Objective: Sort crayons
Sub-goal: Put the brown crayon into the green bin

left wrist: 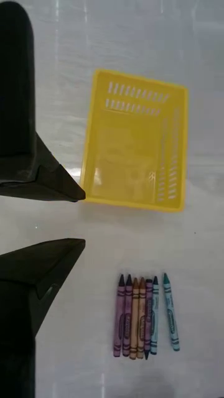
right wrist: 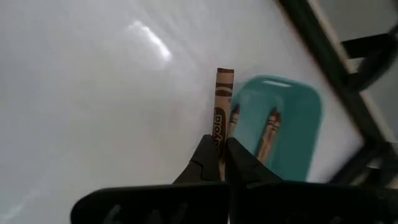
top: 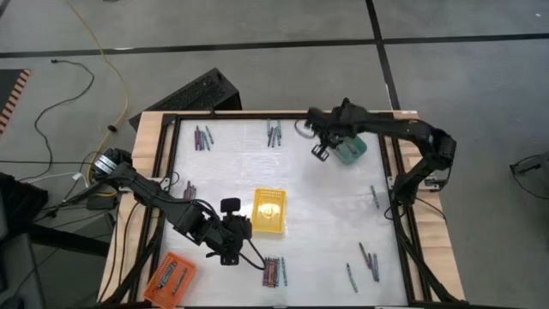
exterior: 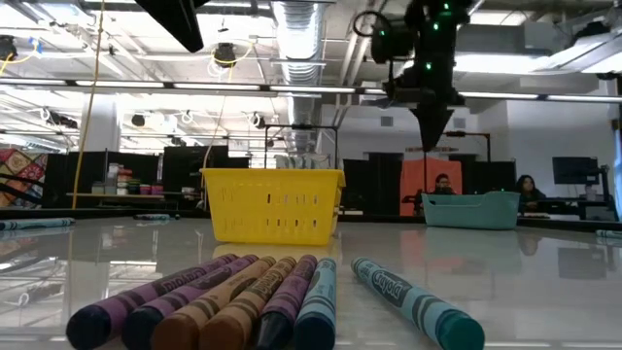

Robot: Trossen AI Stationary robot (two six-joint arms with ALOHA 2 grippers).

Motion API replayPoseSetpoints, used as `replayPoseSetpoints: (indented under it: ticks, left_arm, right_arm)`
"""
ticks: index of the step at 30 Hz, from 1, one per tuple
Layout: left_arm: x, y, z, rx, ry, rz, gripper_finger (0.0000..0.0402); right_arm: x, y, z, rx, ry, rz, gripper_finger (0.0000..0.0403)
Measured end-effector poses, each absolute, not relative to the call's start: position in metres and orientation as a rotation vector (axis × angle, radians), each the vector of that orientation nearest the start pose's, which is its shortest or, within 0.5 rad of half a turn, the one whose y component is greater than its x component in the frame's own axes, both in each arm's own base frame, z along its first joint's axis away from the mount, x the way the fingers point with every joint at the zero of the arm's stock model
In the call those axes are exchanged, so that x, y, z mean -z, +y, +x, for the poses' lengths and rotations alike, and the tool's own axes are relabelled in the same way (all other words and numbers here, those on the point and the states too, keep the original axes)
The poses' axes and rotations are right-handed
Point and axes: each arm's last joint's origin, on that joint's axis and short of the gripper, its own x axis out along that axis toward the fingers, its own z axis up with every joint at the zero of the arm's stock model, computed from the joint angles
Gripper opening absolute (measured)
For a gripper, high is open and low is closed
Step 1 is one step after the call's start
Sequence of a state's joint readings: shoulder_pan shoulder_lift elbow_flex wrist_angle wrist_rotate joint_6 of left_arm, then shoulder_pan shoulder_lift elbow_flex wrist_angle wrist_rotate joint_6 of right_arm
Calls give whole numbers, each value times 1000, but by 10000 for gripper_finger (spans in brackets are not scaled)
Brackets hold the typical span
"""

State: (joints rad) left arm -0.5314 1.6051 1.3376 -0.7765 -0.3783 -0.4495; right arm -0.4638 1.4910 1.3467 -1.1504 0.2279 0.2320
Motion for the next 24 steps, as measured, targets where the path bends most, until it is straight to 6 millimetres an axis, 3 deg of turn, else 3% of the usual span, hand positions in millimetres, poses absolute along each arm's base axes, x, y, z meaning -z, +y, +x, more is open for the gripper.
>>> replayPoseSetpoints:
  ticks: [5,11,17,24]
  left_arm:
    - [-279,-159,288,-73,937,39,98]
    - [-279,-160,288,-70,938,40,98]
    - [-278,-160,287,-66,943,28,98]
    - [-277,-158,286,-81,967,20,98]
  right_arm:
    - [-278,-162,225,739,1237,462,0]
    - [-244,-181,198,801,1316,536,0]
    - [-214,-190,179,823,1318,598,3]
    - [-204,-193,176,801,1289,584,38]
